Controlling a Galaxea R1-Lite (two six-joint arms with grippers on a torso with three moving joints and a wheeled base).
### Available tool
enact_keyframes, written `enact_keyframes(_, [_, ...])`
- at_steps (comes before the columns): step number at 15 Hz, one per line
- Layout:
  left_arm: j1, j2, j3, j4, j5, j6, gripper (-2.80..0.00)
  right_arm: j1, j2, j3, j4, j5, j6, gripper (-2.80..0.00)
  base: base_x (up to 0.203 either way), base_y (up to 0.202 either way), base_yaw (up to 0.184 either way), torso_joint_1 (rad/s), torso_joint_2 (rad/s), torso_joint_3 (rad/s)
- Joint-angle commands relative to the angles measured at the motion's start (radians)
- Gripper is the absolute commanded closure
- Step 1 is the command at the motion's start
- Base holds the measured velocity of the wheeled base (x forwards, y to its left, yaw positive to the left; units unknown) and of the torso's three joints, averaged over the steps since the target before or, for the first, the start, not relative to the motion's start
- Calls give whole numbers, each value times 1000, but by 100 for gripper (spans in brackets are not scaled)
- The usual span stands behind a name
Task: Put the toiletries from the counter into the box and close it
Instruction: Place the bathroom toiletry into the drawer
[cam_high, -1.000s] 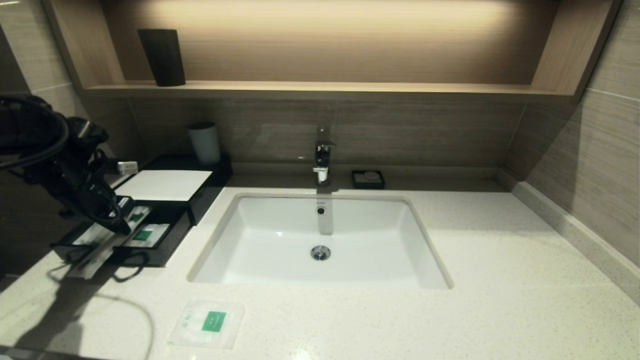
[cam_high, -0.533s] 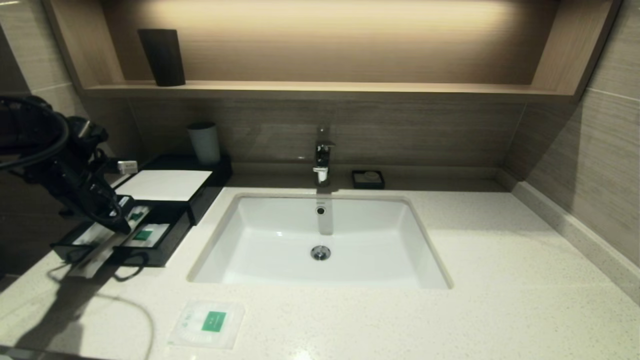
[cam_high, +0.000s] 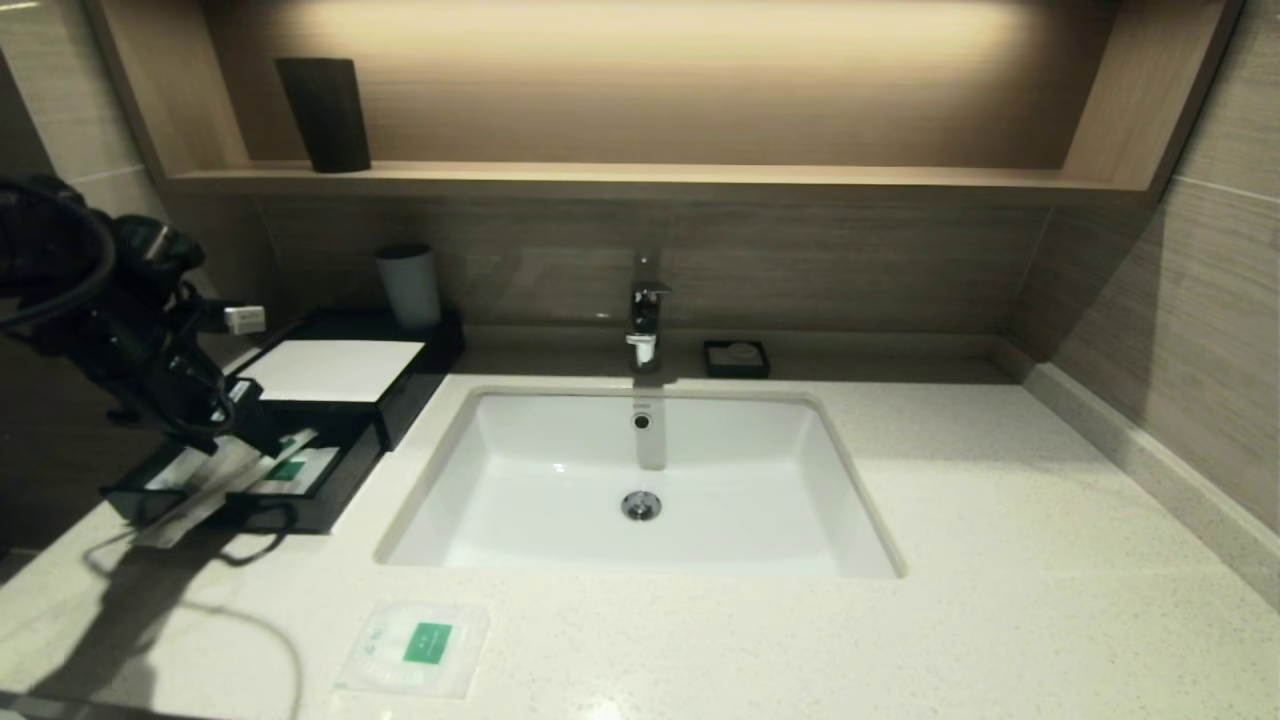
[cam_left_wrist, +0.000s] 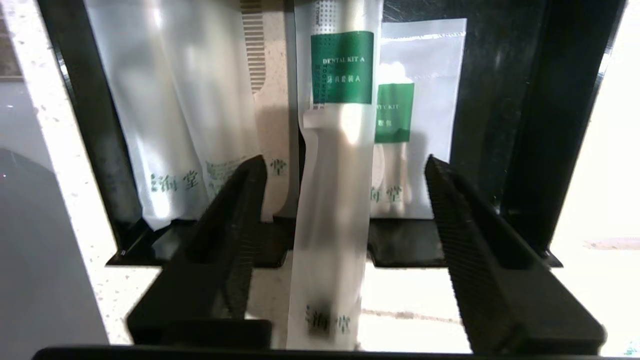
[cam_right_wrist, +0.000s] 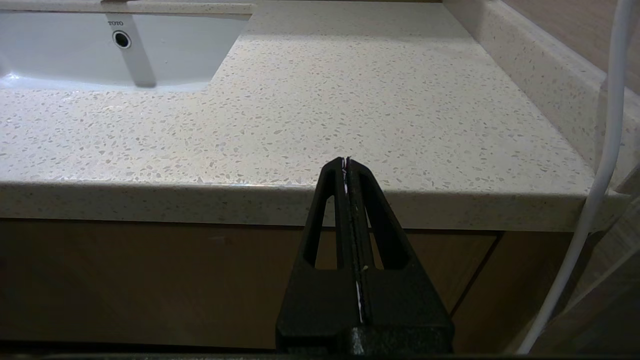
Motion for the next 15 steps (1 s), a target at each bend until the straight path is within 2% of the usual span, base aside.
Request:
enact_keyframes(1, [0, -52, 1, 11, -1, 1, -280, 0, 0, 0, 0, 0, 0, 0, 0, 0, 0, 0, 0, 0])
enact_keyframes(4, [0, -136, 2, 51, -2, -10, -280, 0, -1, 0, 0, 0, 0, 0, 0, 0, 0, 0, 0, 0])
enact_keyframes(9, [35, -274, 53, 267, -19, -7, -280, 0, 0, 0, 0, 0, 0, 0, 0, 0, 0, 0, 0, 0])
enact_keyframes(10, [42, -294, 88, 272, -21, -8, 0, 0, 0, 0, 0, 0, 0, 0, 0, 0, 0, 0, 0, 0])
enact_keyframes(13, [59, -358, 215, 257, -24, -8, 0, 0, -1, 0, 0, 0, 0, 0, 0, 0, 0, 0, 0, 0])
enact_keyframes(15, [75, -367, 309, 208, -18, -1, 0, 0, 0, 0, 0, 0, 0, 0, 0, 0, 0, 0, 0, 0])
